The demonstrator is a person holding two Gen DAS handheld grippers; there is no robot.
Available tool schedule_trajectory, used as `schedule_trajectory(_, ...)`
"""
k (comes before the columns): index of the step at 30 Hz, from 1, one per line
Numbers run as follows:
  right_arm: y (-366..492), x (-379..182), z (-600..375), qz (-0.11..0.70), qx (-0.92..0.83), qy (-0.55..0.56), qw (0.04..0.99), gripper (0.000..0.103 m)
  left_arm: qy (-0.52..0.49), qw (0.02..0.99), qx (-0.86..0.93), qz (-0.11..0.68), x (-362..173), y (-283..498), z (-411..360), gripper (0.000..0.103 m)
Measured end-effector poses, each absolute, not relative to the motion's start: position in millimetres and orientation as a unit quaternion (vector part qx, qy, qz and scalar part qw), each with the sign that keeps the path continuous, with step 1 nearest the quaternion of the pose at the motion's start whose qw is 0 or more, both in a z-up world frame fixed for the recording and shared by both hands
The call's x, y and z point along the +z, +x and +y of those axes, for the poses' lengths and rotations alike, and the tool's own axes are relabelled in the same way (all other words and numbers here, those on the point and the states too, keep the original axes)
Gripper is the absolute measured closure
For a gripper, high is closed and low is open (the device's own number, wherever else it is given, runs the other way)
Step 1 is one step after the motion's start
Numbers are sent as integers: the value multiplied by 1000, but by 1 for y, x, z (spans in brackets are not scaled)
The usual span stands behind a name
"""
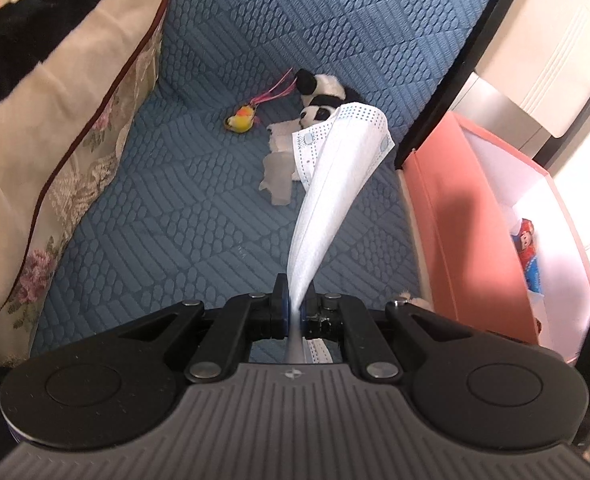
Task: Organize soft objects
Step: 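Carry the face mask and rope loop over the pink box with both tools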
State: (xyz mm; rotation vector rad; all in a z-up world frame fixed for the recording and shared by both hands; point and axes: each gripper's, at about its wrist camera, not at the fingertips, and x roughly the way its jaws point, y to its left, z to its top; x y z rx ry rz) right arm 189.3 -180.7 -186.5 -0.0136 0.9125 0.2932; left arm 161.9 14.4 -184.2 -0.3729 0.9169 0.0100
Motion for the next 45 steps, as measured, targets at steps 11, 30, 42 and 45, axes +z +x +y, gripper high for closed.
schedule_trajectory(11,181,-109,-211,386,173,6,906,86,-189,891,-14,413,-142,163,-9,97)
schedule_trajectory(30,180,-20,-315,317,151,27,936,86,-170,914,-53,364,-47,173,-100,97)
schedule_trajectory(42,193,-53,-384,336,114,14,935,86,-148,909,-80,380,-62,202,-182,97)
schedule_trajectory(45,201,-75,-399,357,102,23,928,85,-142,903,-80,397,-79,209,-197,97)
